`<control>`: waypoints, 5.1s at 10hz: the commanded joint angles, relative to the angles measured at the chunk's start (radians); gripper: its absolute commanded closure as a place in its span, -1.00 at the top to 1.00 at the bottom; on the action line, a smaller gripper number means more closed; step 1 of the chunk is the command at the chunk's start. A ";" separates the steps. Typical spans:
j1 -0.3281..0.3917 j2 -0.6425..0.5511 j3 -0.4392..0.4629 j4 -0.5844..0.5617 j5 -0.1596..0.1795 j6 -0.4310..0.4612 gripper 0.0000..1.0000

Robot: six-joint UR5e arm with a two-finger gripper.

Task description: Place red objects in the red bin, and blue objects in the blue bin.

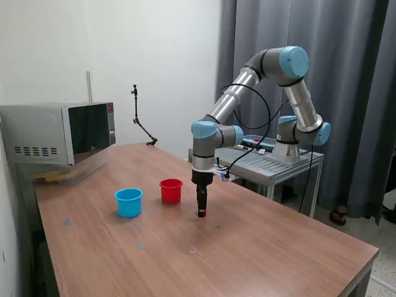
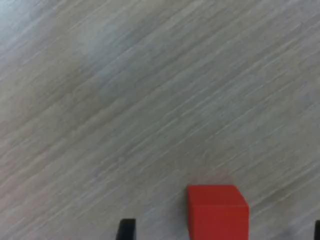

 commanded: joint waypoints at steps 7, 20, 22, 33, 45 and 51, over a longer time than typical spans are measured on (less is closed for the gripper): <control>0.011 0.001 0.003 0.011 0.000 0.006 -1.00; -0.058 -0.163 0.012 0.137 -0.002 -0.373 -1.00; -0.103 -0.185 0.020 0.137 -0.002 -0.478 -1.00; -0.233 -0.156 -0.074 0.242 -0.002 -0.601 -1.00; -0.218 -0.117 -0.111 0.244 -0.002 -0.601 1.00; -0.151 -0.294 -0.190 0.513 -0.002 -0.762 1.00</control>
